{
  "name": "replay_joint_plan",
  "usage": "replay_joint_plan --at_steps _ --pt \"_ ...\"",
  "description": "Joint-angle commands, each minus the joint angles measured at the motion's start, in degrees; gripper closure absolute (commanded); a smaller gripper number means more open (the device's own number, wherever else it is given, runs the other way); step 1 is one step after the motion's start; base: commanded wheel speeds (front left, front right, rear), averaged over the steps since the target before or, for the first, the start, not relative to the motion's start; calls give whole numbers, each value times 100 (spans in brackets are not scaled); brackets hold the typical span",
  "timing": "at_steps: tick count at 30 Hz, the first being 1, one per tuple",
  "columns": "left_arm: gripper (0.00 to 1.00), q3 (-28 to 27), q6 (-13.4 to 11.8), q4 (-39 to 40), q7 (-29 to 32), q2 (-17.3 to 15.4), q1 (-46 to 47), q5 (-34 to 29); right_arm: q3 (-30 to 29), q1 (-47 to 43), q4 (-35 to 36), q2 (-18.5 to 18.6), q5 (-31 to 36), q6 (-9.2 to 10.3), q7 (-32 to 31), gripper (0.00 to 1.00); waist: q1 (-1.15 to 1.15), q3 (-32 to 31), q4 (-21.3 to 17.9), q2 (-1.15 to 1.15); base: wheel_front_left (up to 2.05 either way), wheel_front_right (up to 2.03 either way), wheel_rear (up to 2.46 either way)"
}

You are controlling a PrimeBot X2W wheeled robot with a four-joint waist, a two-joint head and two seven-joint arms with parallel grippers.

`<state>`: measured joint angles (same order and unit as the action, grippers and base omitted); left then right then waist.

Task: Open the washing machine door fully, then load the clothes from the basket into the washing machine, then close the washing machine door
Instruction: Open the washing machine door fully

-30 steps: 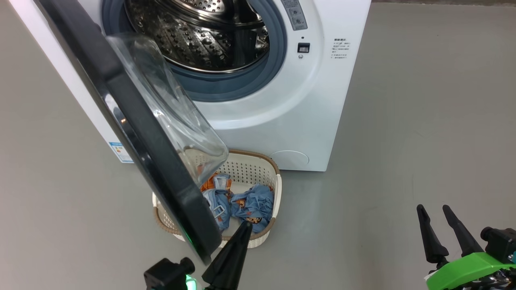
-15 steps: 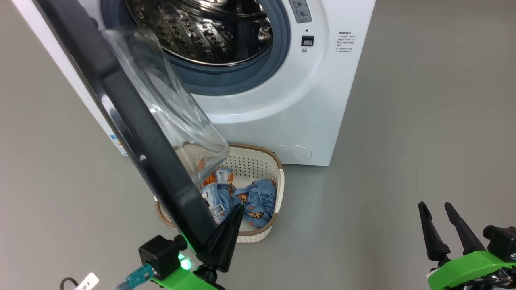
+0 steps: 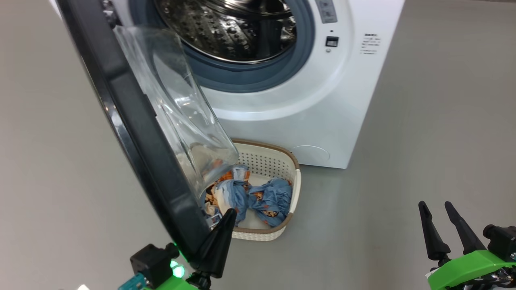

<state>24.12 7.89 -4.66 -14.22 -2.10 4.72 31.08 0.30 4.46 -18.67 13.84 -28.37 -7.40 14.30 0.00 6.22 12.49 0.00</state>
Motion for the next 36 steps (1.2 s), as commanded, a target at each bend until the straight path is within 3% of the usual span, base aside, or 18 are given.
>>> replay_joint_plan --at_steps 1,19,36 --pt "100 -387 -41 150 -77 -123 40 -47 140 37 146 103 38 -9 70 0 0 -13 132 0 0 0 0" --pt "100 -841 -177 473 -77 -88 -464 -272 283 34 107 179 -9 -9 70 0 0 -47 1079 0 0 0 0" --pt "100 -1875 -666 540 -77 -246 -551 -419 360 104 88 147 10 -9 70 0 0 89 1324 0 0 0 0"
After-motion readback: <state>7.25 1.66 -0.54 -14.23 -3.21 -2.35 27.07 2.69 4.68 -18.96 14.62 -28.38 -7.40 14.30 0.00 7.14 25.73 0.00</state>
